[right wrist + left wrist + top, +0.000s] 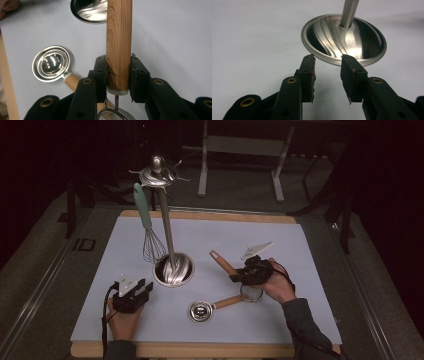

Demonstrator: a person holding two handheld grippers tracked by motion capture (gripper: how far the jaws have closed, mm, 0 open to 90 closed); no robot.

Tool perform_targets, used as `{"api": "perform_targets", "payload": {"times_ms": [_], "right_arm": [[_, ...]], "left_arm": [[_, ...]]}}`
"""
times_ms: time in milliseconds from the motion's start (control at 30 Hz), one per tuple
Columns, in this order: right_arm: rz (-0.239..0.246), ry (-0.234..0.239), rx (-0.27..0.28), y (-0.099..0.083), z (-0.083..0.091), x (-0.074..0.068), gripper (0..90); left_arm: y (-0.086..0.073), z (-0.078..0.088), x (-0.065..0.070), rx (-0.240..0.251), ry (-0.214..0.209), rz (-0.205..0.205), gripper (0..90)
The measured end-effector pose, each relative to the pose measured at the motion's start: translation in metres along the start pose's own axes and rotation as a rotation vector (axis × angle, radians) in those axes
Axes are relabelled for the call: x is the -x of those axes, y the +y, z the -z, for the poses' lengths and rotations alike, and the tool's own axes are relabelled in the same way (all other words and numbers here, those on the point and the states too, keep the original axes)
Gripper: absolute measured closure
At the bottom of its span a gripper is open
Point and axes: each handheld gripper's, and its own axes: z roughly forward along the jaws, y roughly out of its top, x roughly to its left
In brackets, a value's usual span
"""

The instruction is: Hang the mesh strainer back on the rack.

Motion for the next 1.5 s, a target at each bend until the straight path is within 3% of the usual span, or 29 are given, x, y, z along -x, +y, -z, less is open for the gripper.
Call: {"api": "perform_targets", "payload": {"times_ms": [900,1167,1500], "right_arm": [[0.106,0.056,0.134,0.020,0.001,-0.018,70.7],[0.130,0.072,0.150,0.025,-0.002,-0.018,70.7],[0.156,0.101,0.218,0.032,-0.003,-0.017,70.7]], "left_arm": [[0.000,0.000,0.000,0.004,0.001,0.004,64.7],[0.000,0.000,0.000,0.002,0.000,0.003,64.9],[0.000,0.000,0.000,0.002,0.000,0.003,65.1]]}}
